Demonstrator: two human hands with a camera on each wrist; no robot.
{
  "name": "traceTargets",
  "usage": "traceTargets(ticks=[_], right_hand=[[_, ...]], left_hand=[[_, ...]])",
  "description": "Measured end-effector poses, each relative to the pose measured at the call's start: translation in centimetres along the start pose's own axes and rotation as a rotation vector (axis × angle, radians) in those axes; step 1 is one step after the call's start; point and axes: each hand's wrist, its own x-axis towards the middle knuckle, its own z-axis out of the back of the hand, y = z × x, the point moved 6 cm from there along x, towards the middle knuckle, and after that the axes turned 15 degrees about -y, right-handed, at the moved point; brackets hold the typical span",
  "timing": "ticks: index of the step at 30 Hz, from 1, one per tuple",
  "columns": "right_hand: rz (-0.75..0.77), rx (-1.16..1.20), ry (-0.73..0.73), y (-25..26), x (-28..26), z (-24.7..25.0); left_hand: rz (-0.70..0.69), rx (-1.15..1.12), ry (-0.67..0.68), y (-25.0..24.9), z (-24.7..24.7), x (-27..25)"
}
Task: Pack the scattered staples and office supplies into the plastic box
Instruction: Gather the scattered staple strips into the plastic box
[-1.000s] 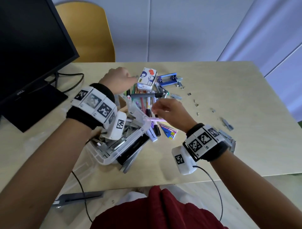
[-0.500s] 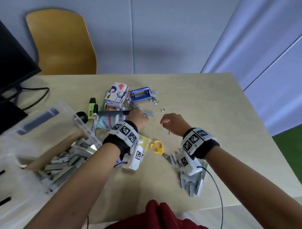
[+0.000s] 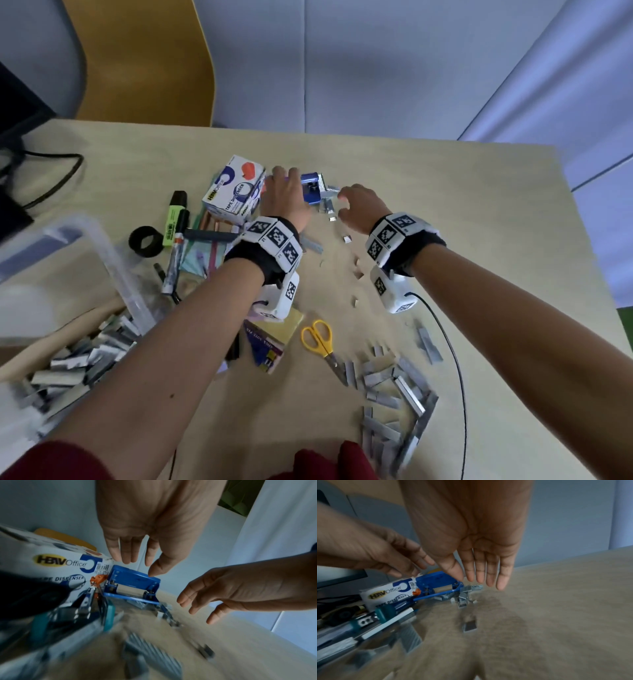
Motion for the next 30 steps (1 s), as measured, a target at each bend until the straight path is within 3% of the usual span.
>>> traceTargets(ticks=[6,11,15,22,26,30], right_hand=[[0.068,-0.042,0.047,1.1,4.3,-1.3],[0.178,-0.119,0.187,1.3,6.6,-2.8],[0.211,-0.134,0.262,0.7,4.5,-4.5],[0.363,-0.093,0.344,2.0,-3.7,-4.4],[0.293,-0.009,0.289,2.7,-1.6,-3.9],[0.313,-0.071,0.345,4.4,0.6,-5.1]], left_hand=[[-0.028,0.099,0.095,0.8,-1.3,3.0],[-0.029,0.098,0.004,1.2,-0.6,4.0],[0.033,0.067,-0.025,2.2,-0.5,4.5],[0.095,-0.006,-0.063,2.7,-0.1,5.1],[0.157,-0.059,-0.102,2.7,0.7,5.7],[0.140,-0.053,-0.095,2.6,1.3,6.0]])
